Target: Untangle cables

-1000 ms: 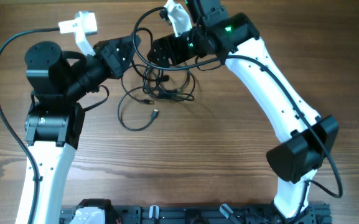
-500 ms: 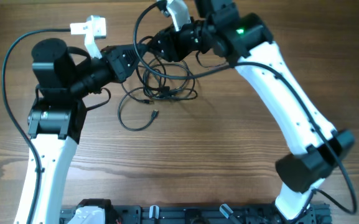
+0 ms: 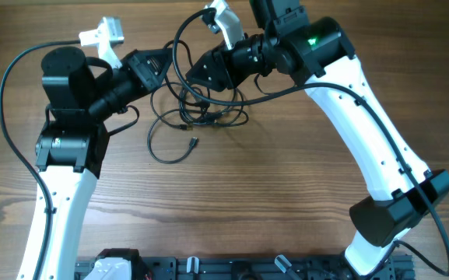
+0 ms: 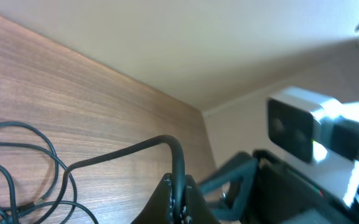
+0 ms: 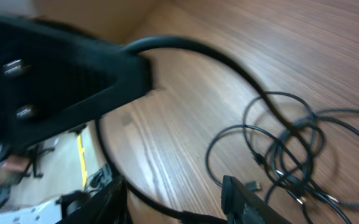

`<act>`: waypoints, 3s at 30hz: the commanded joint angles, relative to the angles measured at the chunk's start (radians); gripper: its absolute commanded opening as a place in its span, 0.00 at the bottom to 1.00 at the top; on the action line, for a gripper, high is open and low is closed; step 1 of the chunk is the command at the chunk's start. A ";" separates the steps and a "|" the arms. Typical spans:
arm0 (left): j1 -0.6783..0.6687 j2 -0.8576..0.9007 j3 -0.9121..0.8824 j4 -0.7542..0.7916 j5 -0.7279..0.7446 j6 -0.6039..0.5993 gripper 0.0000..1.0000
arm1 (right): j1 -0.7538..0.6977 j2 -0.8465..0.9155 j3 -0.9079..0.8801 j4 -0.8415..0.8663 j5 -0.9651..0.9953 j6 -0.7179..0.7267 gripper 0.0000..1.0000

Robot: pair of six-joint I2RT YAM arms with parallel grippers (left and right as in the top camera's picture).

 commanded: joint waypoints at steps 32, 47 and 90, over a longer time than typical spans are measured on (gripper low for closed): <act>0.002 0.002 0.003 0.007 -0.031 -0.268 0.12 | 0.111 0.039 0.010 0.117 0.059 0.031 0.04; -0.020 0.008 0.003 -0.277 -0.143 0.240 0.31 | -0.164 -0.031 0.010 -0.023 0.050 0.228 0.04; -0.286 0.051 -0.014 -0.215 -0.555 -0.017 0.04 | -0.255 -0.031 0.010 -0.119 0.193 0.236 0.04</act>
